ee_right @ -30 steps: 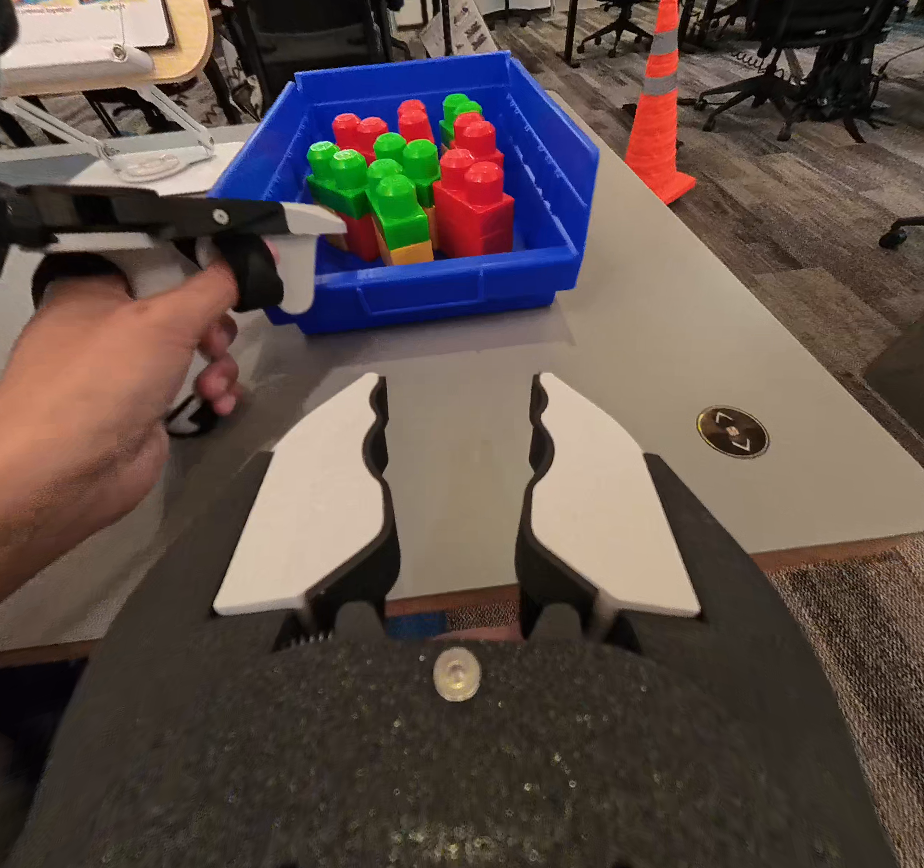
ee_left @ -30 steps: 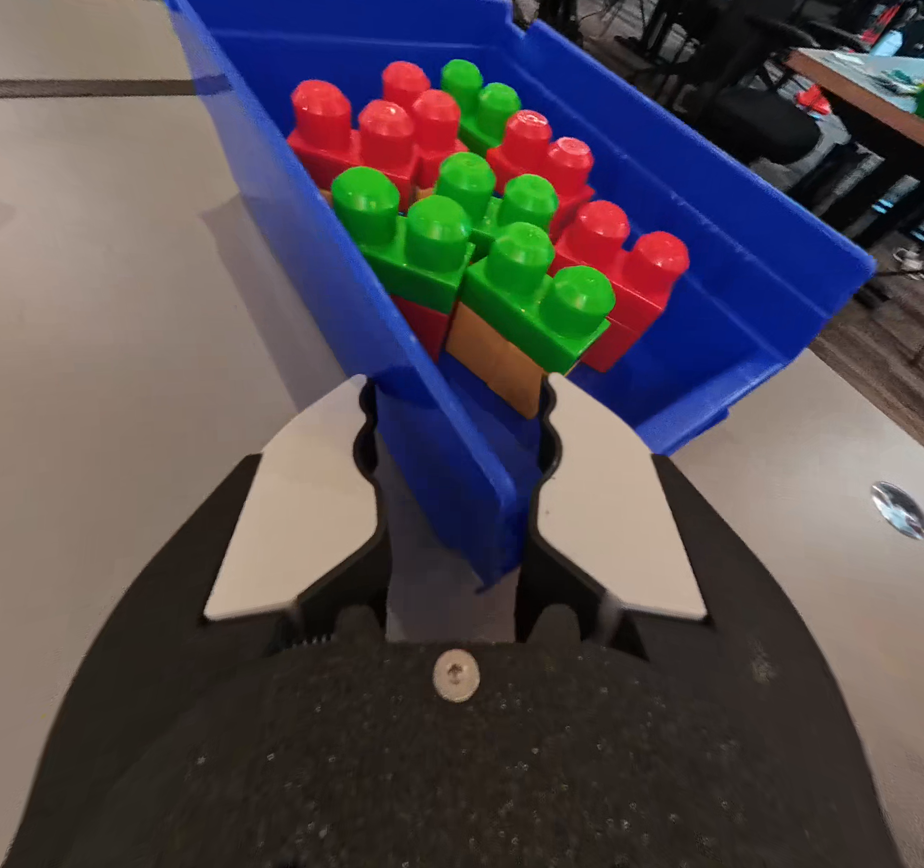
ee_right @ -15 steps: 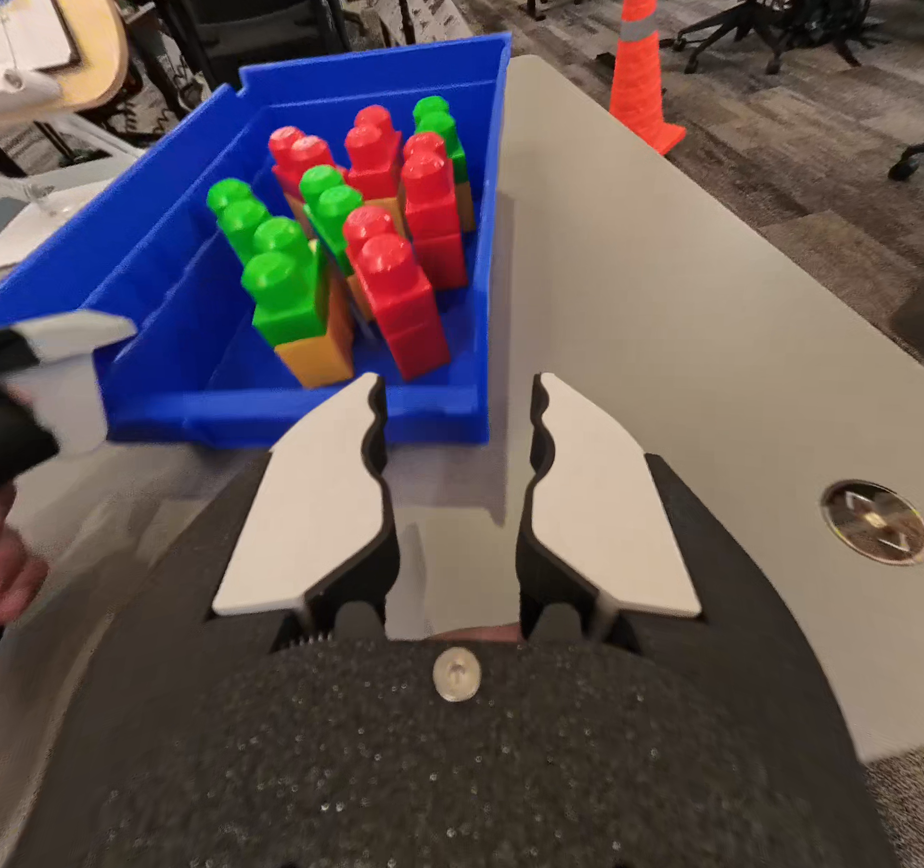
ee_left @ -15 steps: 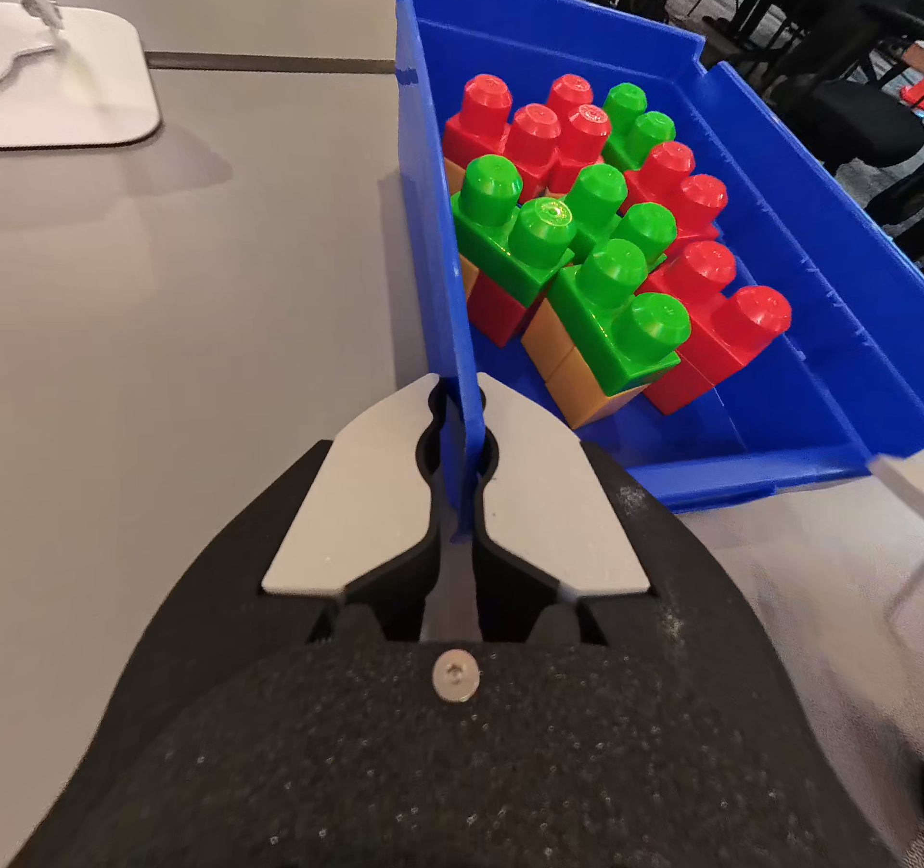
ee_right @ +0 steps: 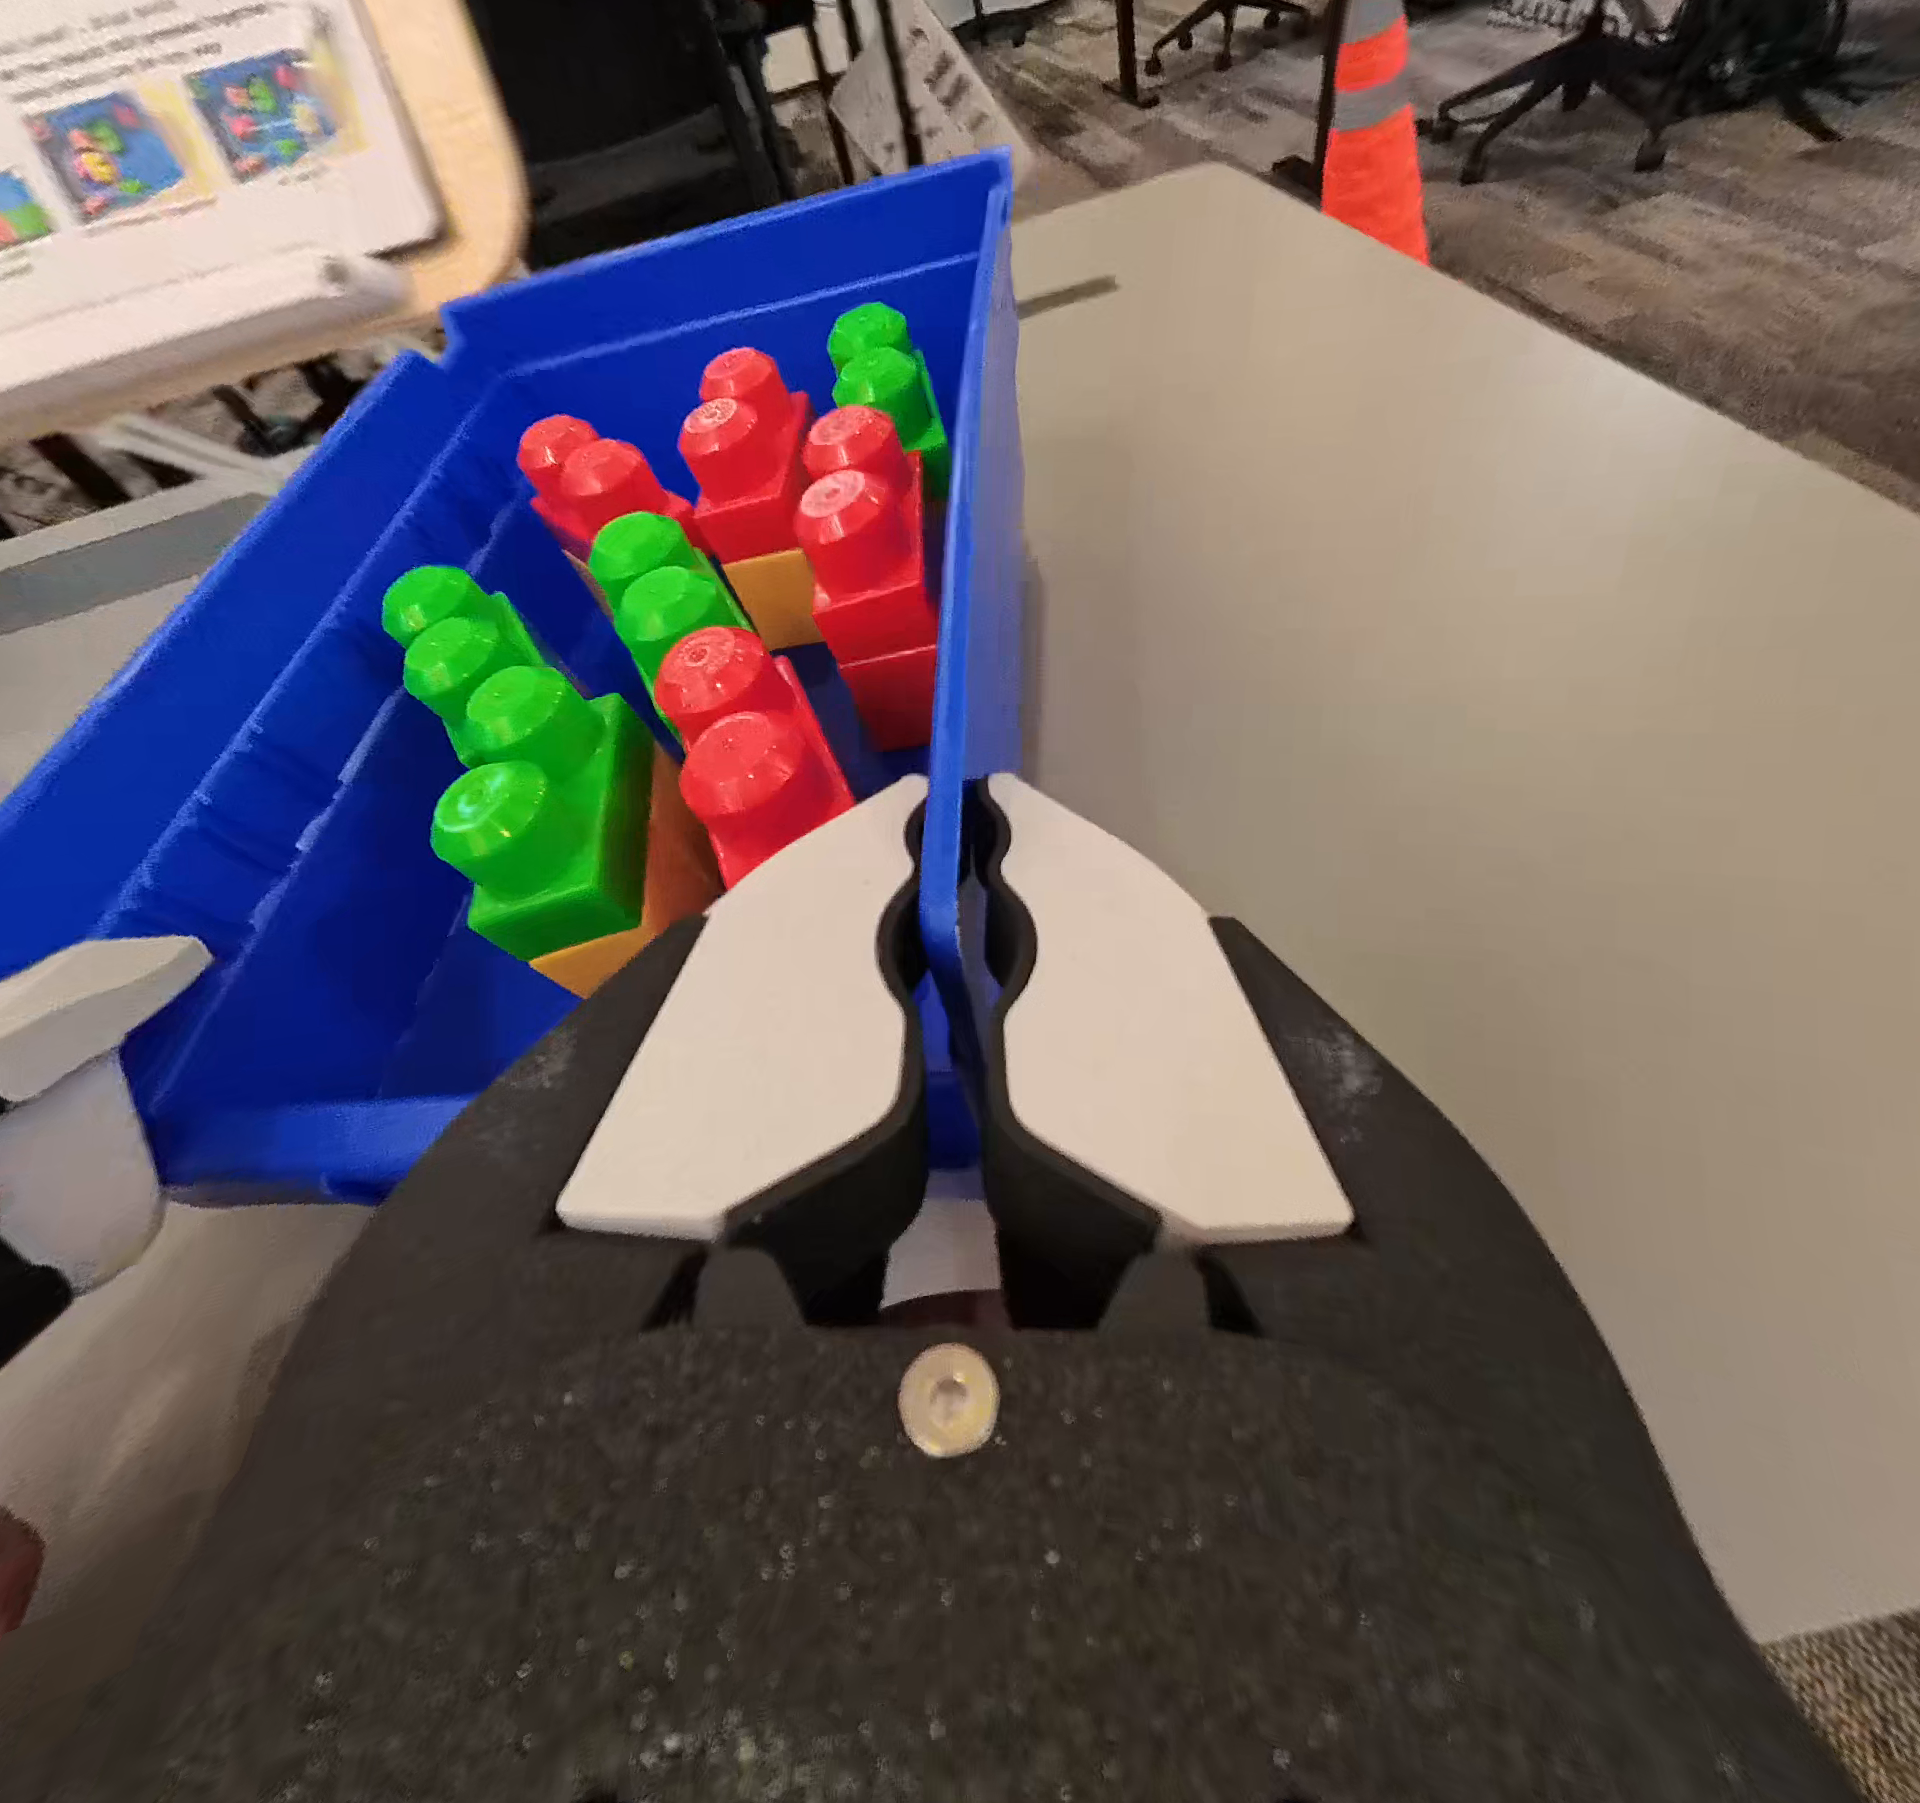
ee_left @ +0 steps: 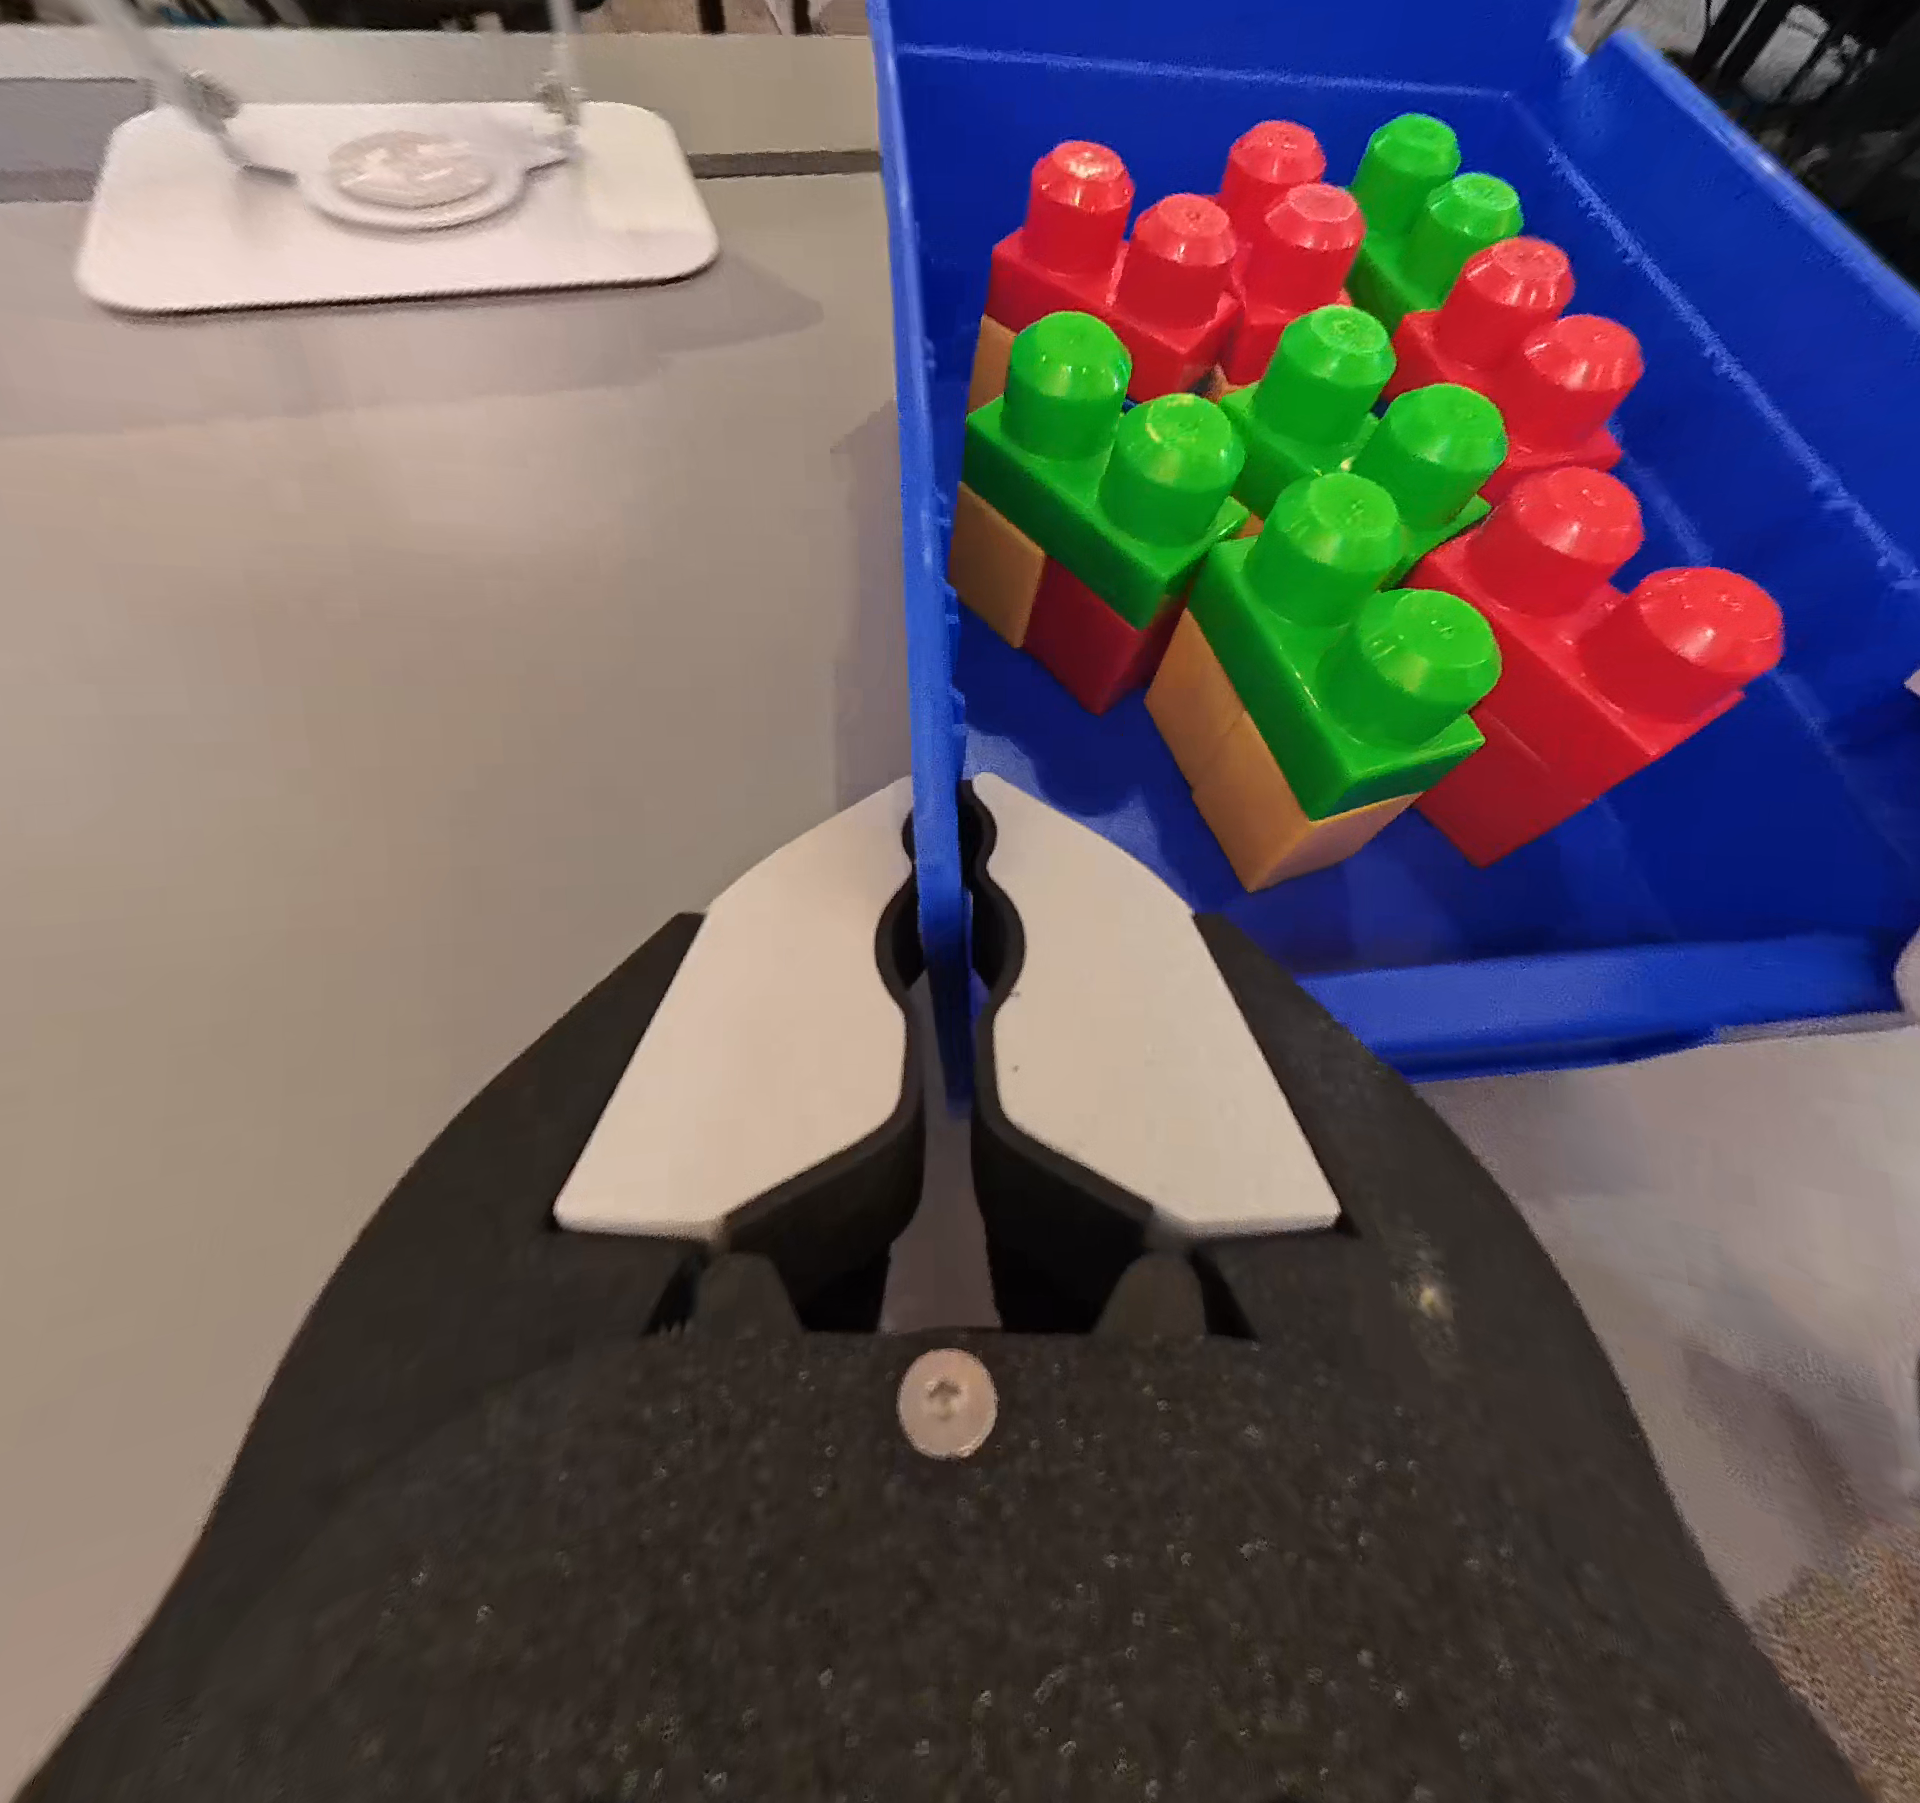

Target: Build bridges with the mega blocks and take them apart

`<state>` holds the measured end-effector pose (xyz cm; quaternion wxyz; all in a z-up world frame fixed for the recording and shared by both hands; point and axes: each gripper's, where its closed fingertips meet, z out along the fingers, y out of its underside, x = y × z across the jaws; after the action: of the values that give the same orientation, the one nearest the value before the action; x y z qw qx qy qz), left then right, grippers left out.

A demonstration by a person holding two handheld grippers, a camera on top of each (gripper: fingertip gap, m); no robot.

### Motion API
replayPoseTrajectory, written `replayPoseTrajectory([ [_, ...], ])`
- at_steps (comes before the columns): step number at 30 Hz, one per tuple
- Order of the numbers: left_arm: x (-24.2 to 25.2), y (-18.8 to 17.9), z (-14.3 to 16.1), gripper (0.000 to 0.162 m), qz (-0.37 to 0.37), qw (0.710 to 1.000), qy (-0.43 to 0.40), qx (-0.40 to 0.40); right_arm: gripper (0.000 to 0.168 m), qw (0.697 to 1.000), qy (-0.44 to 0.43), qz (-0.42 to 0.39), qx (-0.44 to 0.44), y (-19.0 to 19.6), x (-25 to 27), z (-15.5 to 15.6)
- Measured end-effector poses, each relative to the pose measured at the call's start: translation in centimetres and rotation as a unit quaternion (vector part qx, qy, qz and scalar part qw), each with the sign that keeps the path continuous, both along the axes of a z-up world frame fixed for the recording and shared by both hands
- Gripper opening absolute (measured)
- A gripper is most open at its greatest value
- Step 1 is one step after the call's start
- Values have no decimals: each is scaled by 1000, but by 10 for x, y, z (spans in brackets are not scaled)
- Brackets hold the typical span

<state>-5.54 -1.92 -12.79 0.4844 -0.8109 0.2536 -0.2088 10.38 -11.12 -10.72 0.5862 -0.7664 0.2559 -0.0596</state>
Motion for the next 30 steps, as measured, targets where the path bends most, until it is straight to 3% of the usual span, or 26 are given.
replayPoseTrajectory([
  [12,-226,37,26,2,141,989,28,20,4,986,23,163,5,94,-205,9],
  [17,-270,58,15,3,173,985,26,3,5,980,28,199,-11,128,-244,0],
  [22,-279,61,-1,6,178,984,-10,-9,7,974,45,223,0,136,-251,-11],
  [23,-278,59,-1,9,169,986,-15,-5,9,971,58,231,7,137,-252,-11],
  [24,-276,56,-2,22,152,988,-19,1,13,968,70,241,0,136,-251,-13],
  [25,-277,51,-3,55,139,990,-23,2,30,965,83,248,-13,133,-249,-17],
  [26,-282,45,-5,76,136,990,-29,0,43,961,91,261,-14,127,-247,-18],
  [28,-307,36,6,69,148,986,-70,25,46,956,80,281,15,110,-240,-8],
  [29,-326,36,19,77,160,981,-101,46,49,954,75,284,50,101,-238,4],
  [30,-349,42,31,68,174,975,-121,59,47,949,71,297,83,94,-242,19],
])
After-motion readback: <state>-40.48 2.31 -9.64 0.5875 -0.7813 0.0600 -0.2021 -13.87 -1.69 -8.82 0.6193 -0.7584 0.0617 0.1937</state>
